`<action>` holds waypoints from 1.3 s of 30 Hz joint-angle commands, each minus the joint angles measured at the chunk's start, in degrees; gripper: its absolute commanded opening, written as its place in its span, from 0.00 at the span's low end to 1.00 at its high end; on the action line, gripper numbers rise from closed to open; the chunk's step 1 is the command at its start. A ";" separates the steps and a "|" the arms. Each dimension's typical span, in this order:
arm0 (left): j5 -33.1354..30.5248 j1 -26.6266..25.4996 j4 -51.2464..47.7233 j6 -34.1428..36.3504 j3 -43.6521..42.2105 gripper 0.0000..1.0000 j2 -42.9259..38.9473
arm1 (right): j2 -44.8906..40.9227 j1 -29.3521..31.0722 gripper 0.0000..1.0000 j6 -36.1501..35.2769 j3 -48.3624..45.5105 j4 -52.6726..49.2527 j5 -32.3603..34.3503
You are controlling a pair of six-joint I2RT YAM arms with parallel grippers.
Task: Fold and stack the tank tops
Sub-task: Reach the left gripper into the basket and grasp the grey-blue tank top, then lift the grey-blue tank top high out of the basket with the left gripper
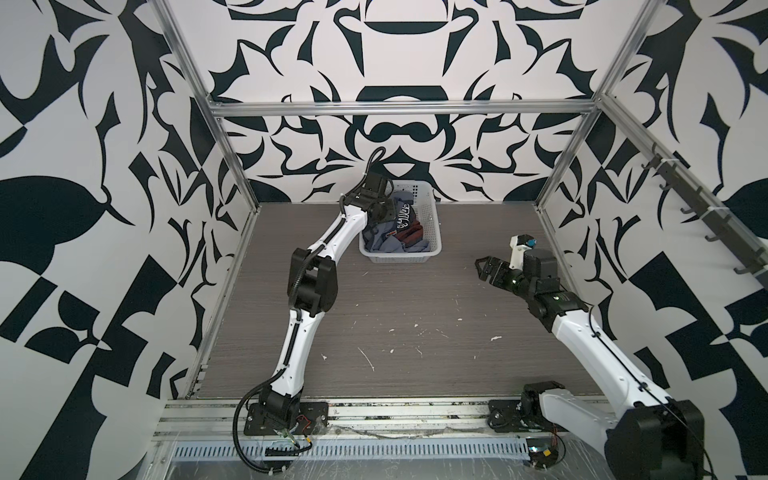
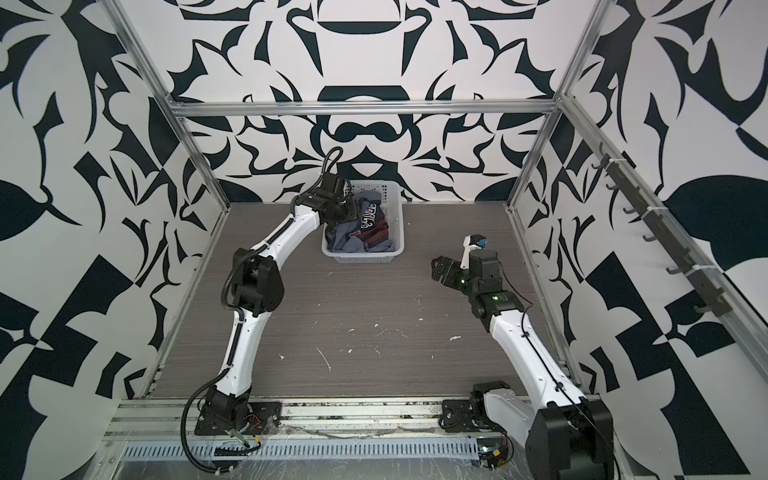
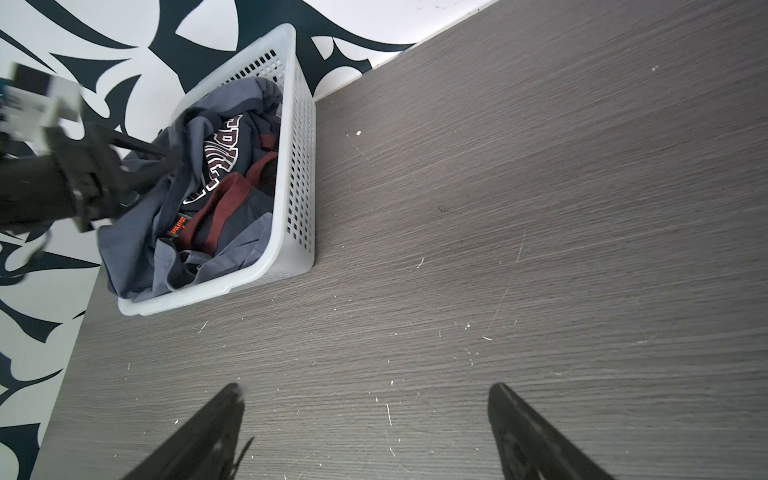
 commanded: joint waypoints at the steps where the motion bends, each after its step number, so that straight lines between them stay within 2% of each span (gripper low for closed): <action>1: 0.14 -0.48 -3.94 0.21 1.71 0.55 1.45 | -1.05 0.17 0.93 -0.06 -0.61 0.38 -0.20; 4: -1.93 -0.46 -3.38 -0.27 1.02 0.41 1.52 | -0.65 0.22 0.93 -0.05 -0.68 0.53 -0.35; 7: -6.12 -0.10 -4.46 1.15 1.29 0.31 1.39 | -0.42 0.23 0.93 -0.13 -0.66 0.50 -0.46; 9: -10.91 1.40 -4.39 0.77 -1.76 0.18 -0.59 | -0.51 0.17 0.93 -0.23 -0.65 0.05 -0.46; 12: -8.63 5.98 3.05 -1.01 -12.85 0.07 -6.49 | -1.33 0.20 0.93 -0.84 -0.94 -0.76 0.10; 14: -7.72 8.61 3.50 -0.10 -15.42 0.00 -8.24 | -1.73 0.19 0.93 -1.11 -1.48 -0.97 0.72; 23: -11.88 18.90 -0.33 7.65 -15.40 0.00 -11.37 | -0.59 0.16 0.92 -0.41 -1.70 -0.86 0.13; 29: -13.76 26.39 -5.27 9.23 -9.47 0.00 -13.75 | -0.37 0.18 0.92 -0.23 -1.24 -1.63 0.22; 35: -11.59 27.93 -5.87 11.48 -4.66 0.04 -18.78 | 0.35 0.18 0.91 0.80 -1.13 -1.40 -0.22; 39: -9.69 28.59 -6.55 12.23 -1.74 0.05 -19.08 | 0.46 0.24 0.90 1.52 -2.04 -0.19 -0.05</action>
